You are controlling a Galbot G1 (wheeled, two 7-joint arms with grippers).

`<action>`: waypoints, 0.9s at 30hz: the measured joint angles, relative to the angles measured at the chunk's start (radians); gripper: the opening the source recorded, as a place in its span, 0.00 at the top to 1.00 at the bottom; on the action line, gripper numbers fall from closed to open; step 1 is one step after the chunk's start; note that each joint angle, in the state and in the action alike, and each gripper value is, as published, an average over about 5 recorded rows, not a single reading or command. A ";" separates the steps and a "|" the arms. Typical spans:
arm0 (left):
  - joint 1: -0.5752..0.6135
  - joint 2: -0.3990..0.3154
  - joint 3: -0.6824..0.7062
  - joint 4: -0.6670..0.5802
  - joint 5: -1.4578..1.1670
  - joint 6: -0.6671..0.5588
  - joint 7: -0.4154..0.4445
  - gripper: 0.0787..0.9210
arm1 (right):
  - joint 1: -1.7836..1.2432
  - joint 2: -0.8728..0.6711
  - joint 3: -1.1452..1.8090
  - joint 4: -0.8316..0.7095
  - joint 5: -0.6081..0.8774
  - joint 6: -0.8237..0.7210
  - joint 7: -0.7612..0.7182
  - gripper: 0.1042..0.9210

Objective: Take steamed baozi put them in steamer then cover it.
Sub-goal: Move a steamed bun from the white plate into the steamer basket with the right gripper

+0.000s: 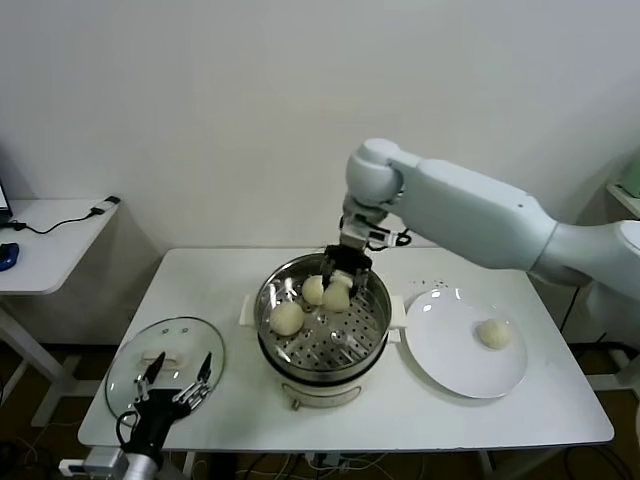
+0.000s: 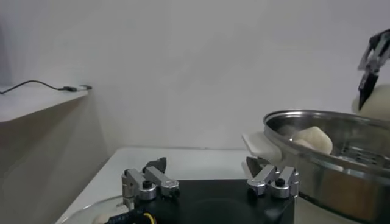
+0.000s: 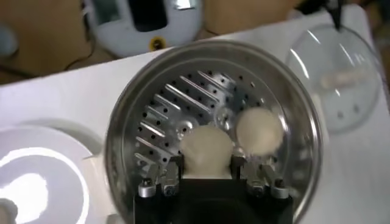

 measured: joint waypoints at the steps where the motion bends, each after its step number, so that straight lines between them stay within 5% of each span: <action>1: -0.001 0.000 -0.001 0.000 -0.002 0.000 0.000 0.12 | -0.001 0.010 -0.008 0.003 -0.008 0.021 0.000 0.48; 27: -0.024 0.002 -0.008 0.016 -0.022 0.005 0.002 0.12 | -0.106 0.105 -0.068 0.061 -0.143 0.176 -0.014 0.48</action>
